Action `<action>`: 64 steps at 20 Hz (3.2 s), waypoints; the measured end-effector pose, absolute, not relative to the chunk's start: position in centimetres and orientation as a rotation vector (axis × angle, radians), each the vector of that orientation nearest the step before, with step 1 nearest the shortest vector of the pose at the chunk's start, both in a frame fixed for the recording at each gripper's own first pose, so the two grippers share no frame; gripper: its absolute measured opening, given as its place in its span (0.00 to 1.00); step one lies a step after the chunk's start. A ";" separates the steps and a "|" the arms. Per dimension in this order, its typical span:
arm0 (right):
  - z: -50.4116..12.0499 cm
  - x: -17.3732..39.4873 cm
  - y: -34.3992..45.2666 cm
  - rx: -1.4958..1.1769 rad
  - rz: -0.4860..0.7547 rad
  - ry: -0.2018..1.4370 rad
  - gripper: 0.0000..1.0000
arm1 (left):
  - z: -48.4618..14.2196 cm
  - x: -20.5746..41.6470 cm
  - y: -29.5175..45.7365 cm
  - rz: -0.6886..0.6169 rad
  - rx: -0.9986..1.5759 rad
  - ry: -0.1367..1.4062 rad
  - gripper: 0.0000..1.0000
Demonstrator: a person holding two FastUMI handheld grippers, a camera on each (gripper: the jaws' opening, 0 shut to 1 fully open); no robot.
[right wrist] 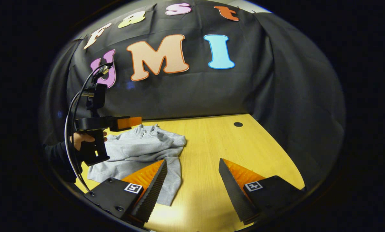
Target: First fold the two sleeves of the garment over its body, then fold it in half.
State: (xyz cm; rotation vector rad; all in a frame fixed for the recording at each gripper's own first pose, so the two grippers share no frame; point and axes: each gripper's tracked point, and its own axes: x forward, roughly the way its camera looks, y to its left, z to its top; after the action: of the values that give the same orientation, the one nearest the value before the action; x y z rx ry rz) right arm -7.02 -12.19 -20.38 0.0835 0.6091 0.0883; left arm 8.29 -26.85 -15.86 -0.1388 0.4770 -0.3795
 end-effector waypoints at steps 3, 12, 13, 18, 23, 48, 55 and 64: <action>-20.8 -6.7 -10.3 0.091 0.107 0.616 0.99 | -15.7 7.6 -22.4 -0.315 -0.158 0.462 0.95; -22.3 -5.4 -6.4 0.074 0.118 0.626 0.99 | -16.6 3.5 -9.8 -0.169 -0.096 0.452 0.95; -22.7 -5.5 -6.0 0.080 0.113 0.632 0.96 | -16.9 2.8 -8.9 -0.166 -0.095 0.465 0.95; -24.8 -6.0 -5.0 0.066 0.090 0.666 0.99 | -20.9 -1.6 -4.4 -0.142 -0.071 0.547 0.95; -27.0 -7.4 -4.3 0.026 0.085 0.715 0.96 | -25.5 -5.9 -2.2 -0.141 -0.049 0.661 0.95; -38.2 -13.5 -2.9 -0.009 0.051 1.078 0.94 | -34.4 -10.7 -3.2 -0.165 -0.103 0.859 0.84; -38.1 -13.3 -0.6 0.055 0.122 1.101 0.20 | -34.3 -10.0 -4.1 -0.224 -0.114 0.865 0.57; -37.4 -13.4 -0.4 0.069 0.155 1.129 0.04 | -34.0 -10.0 -4.7 -0.216 -0.183 0.890 0.00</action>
State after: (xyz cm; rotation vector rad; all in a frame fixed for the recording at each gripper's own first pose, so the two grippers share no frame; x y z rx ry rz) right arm -13.42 -0.44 -37.36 0.0693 1.1289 0.1547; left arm -10.01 -4.67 -33.98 -0.1828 0.8898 -0.2156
